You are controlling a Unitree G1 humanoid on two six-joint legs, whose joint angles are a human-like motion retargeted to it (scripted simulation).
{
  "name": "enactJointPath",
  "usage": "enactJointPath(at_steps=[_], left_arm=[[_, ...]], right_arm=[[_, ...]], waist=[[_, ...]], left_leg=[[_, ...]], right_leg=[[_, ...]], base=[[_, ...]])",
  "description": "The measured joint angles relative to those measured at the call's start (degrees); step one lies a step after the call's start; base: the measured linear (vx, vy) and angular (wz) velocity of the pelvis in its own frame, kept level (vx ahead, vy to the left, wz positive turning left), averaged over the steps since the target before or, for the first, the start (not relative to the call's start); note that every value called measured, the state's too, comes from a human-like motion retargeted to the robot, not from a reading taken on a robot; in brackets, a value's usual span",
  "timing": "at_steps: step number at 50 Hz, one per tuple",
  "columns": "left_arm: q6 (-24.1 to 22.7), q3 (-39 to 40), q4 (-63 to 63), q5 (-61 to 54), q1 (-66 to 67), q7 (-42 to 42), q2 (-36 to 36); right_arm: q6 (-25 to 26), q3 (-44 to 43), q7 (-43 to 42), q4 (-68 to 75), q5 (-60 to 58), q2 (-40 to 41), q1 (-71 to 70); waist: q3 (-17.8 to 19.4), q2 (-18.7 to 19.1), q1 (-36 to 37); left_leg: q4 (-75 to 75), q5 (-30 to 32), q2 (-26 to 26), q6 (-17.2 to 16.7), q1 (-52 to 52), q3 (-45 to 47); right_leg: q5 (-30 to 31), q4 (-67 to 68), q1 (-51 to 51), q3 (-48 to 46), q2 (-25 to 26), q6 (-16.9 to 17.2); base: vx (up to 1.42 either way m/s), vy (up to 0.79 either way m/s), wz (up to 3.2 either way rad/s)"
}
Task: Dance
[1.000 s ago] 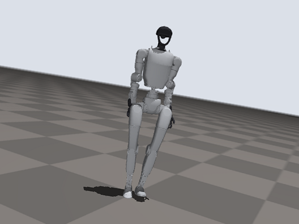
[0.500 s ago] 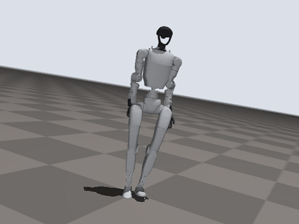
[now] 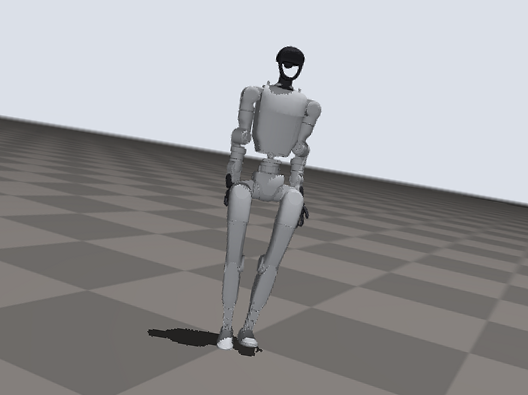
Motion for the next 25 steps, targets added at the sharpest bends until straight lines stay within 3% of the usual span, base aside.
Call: enactJointPath(at_steps=[15, 25], left_arm=[[0.1, 0.0, 0.2, 0.0, 0.0, 0.1, 0.1], [4.1, -2.0, 3.1, 4.4, 0.7, 2.0, 2.9]], right_arm=[[-0.1, 0.2, -0.4, -0.2, 0.4, 0.3, 0.2], [0.7, 0.8, -3.4, 0.2, -1.0, -0.4, 0.5]], waist=[[0.0, 0.1, -0.1], [0.0, 0.4, 0.0]], left_leg=[[0.0, 0.2, 0.0, 0.0, 0.1, 0.0], [0.0, 0.2, 0.1, -0.1, 0.2, 0.3]], right_leg=[[0.0, 0.0, 0.2, -0.1, 0.0, -0.1], [0.0, 0.0, 0.2, 0.2, 0.1, 0.0]], base=[[0.00, 0.00, 0.00], [0.00, 0.00, -0.02]])
